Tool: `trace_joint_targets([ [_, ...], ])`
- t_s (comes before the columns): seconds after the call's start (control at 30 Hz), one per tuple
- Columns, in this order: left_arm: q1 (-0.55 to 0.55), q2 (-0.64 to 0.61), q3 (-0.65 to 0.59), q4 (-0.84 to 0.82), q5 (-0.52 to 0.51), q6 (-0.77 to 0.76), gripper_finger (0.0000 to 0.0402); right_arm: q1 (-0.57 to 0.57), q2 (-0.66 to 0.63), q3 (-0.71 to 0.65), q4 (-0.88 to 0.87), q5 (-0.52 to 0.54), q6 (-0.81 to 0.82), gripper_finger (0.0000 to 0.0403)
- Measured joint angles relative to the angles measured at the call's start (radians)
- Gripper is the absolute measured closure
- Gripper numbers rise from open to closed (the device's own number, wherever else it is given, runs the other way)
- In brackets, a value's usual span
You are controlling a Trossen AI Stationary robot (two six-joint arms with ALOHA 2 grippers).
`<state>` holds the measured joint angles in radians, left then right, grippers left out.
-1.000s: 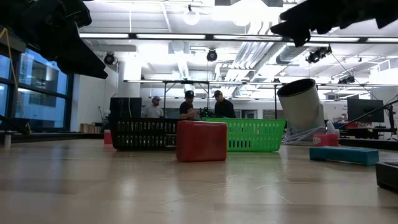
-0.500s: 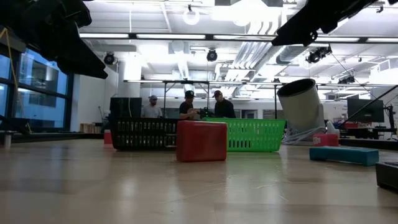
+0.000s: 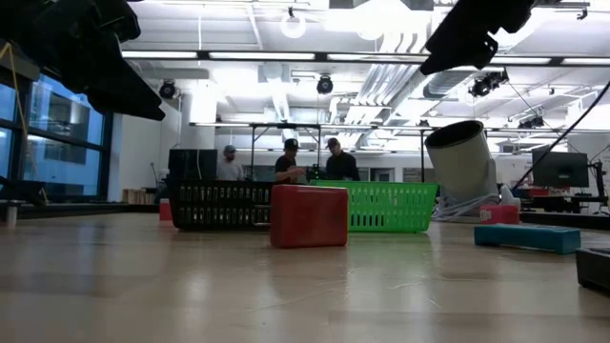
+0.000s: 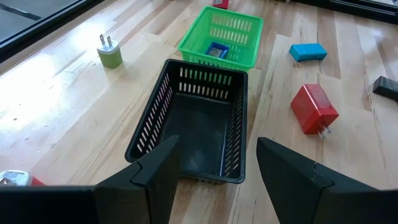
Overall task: Pick & Place Office items
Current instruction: Put the light blue digital timer into the green bin
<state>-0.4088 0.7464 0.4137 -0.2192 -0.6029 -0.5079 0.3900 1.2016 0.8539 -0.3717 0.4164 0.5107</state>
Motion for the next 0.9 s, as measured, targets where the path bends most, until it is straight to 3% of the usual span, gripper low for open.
trace_joint_targets([
  [0.3, 0.0, 0.0, 0.0, 0.0, 0.0, 0.0, 0.0198, 0.036, 0.137, 0.184, -0.24, -0.006, 0.178, 0.0196],
  [0.53, 0.0, 0.0, 0.0, 0.0, 0.0, 0.0, 0.0198, 0.041, 0.26, 0.313, -0.451, -0.113, 0.371, 0.0196],
  [0.9, 0.0, 0.0, 0.0, 0.0, 0.0, 0.0, 0.0198, 0.038, 0.374, 0.333, -0.54, -0.236, 0.667, 0.0196],
])
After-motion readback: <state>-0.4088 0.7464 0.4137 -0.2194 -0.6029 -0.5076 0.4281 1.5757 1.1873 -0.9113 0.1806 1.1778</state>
